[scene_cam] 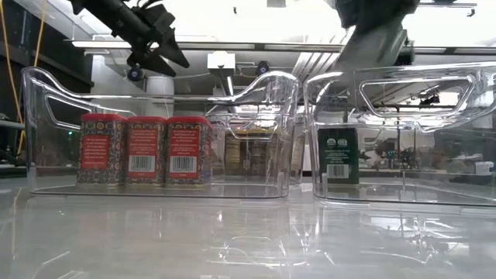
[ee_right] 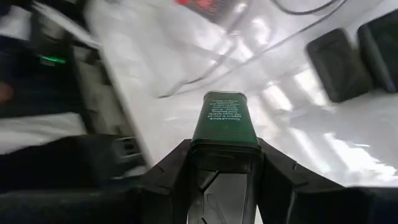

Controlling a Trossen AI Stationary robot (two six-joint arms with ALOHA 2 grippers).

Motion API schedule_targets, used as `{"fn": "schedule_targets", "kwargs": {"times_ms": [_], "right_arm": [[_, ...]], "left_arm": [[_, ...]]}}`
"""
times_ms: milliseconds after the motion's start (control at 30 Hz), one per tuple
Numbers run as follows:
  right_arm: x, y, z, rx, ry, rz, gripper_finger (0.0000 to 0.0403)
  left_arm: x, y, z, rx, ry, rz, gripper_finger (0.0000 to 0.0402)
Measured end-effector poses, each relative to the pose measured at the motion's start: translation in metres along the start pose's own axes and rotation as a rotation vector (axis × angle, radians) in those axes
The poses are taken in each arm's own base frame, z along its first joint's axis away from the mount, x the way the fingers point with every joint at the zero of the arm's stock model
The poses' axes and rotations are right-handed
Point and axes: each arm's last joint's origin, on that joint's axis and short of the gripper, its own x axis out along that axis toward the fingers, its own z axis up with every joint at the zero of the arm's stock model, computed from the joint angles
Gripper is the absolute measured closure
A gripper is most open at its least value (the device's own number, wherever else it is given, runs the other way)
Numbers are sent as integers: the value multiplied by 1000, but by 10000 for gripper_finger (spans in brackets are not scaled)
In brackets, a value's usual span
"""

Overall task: Sort spices by type
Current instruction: Put the top green seasoning can into the right transparent bin

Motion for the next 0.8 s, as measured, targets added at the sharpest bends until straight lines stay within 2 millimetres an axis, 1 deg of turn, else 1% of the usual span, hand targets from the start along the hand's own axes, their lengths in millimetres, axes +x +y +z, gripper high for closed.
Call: {"fn": "schedule_targets", "kwargs": {"times_ms": [67, 133, 200, 333, 433, 533, 633, 800], "right_arm": [[19, -3, 5, -36, 28, -65, 277], [33, -3, 12, -89, 44, -125, 277], [43, 1, 20, -153, 53, -174, 277], [59, 3, 28, -251, 133, -341, 277], [68, 10, 36, -322, 159, -367, 275], [82, 12, 42, -358, 192, -380, 263], [94, 10, 45, -387, 228, -396, 252], [112, 1, 47, -416, 275, -434, 247]], "left_arm": [[0, 2, 1, 11, -3, 10, 101], [0, 2, 0, 21, 2, 14, 101], [0, 3, 0, 21, 1, 15, 101], [0, 2, -1, 16, 13, 3, 101], [0, 2, -1, 16, 14, -9, 101], [0, 2, -1, 16, 14, -10, 101], [0, 2, -1, 16, 14, -10, 101], [0, 2, -1, 17, 15, -10, 101]]}}
